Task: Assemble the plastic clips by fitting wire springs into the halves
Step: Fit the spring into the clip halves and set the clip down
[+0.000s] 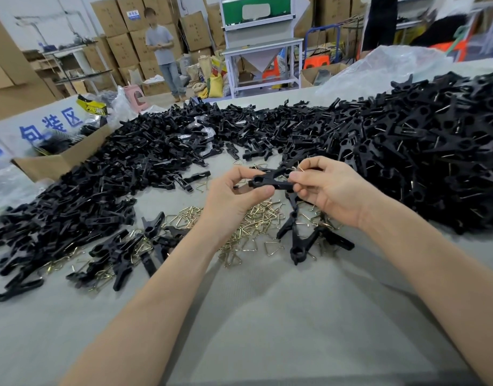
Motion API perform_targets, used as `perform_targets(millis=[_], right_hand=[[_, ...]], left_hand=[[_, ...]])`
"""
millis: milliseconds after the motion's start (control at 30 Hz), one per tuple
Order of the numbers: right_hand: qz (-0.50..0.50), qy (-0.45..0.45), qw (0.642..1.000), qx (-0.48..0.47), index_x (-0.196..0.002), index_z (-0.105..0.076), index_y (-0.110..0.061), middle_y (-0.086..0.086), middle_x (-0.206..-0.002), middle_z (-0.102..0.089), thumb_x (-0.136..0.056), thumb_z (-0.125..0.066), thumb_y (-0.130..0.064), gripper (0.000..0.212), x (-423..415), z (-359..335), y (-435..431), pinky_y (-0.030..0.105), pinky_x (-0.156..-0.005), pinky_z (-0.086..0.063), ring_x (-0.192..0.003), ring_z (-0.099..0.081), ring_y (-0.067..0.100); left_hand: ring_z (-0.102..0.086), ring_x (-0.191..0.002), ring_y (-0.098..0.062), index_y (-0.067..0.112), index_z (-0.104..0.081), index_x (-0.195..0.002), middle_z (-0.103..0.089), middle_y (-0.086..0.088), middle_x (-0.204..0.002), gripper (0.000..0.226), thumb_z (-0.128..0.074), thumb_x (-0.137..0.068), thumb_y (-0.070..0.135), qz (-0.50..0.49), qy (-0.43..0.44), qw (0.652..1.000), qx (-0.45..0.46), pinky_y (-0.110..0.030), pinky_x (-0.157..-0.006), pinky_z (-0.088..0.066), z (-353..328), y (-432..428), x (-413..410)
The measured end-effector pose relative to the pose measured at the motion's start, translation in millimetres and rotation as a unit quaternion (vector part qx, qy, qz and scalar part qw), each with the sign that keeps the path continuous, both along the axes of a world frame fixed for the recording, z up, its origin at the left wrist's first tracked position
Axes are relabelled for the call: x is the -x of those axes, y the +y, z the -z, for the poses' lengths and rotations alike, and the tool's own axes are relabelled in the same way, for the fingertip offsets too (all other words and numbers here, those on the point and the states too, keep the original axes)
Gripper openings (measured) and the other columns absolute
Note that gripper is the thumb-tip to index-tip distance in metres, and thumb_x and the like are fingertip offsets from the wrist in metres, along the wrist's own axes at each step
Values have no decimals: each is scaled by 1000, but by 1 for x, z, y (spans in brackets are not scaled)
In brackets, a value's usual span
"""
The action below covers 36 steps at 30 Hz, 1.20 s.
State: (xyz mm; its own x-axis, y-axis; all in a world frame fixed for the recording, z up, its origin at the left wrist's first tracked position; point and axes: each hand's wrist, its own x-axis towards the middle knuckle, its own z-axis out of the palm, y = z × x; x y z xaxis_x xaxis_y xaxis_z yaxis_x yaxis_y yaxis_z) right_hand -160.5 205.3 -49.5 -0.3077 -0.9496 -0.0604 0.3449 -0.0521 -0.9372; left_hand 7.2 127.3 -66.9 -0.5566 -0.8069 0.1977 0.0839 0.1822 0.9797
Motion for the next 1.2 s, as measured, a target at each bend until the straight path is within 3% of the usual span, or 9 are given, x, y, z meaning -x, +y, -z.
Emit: perform_targets(millis=[167, 333, 567, 867, 1067, 1200], right_hand=[[-9, 60, 998, -7, -82, -68, -1, 8, -73, -65, -81, -66, 4, 6, 1, 2, 0, 16, -56, -51, -57, -60, 9], [-16, 77, 997, -26, -80, -75, -5, 11, -75, -69, -82, -67, -2, 9, 2, 3, 1, 18, -53, -51, -56, -62, 10], [-13, 129, 990, -60, -68, -78, -16, 3, -66, -70, -84, -70, -17, 18, -2, 0, 5, 16, -45, -47, -49, -58, 5], [30, 48, 997, -60, -61, -76, -11, 3, -63, -65, -85, -69, -13, 25, -10, 4, 4, 17, -47, -47, -48, -55, 8], [35, 44, 996, -62, -88, -72, -3, 6, -73, -69, -85, -69, -15, 13, -16, 10, 3, 21, -52, -50, -59, -60, 12], [14, 17, 999, -42, -83, -73, -6, 5, -77, -73, -89, -64, -20, 17, -14, 8, 1, 22, -59, -54, -64, -66, 15]], left_hand=[[-66, -65, -2, 15, -62, -90, -73, 10, -76, 25, -74, -77, -2, 10, -6, 999, 35, -11, -60, -48, 0, 2, 1], [-66, -67, -2, 14, -60, -89, -73, 11, -76, 25, -73, -78, -4, 19, 2, 999, 42, -12, -62, -49, 1, 3, 2], [-67, -70, -4, 15, -61, -86, -73, 12, -81, 26, -73, -77, -6, 14, 9, 998, 53, -13, -65, -49, 0, 3, 2], [-65, -72, -2, 18, -61, -84, -73, 13, -83, 26, -75, -76, -2, -3, 1, 997, 82, -14, -67, -49, 3, 7, 8], [-64, -73, -1, 18, -60, -84, -72, 13, -80, 27, -75, -76, -4, -11, -3, 995, 96, -16, -67, -50, 3, 10, 9], [-64, -69, -3, 20, -60, -82, -71, 12, -74, 30, -75, -76, -5, -29, 12, 995, 97, -16, -65, -51, 2, 10, 9]])
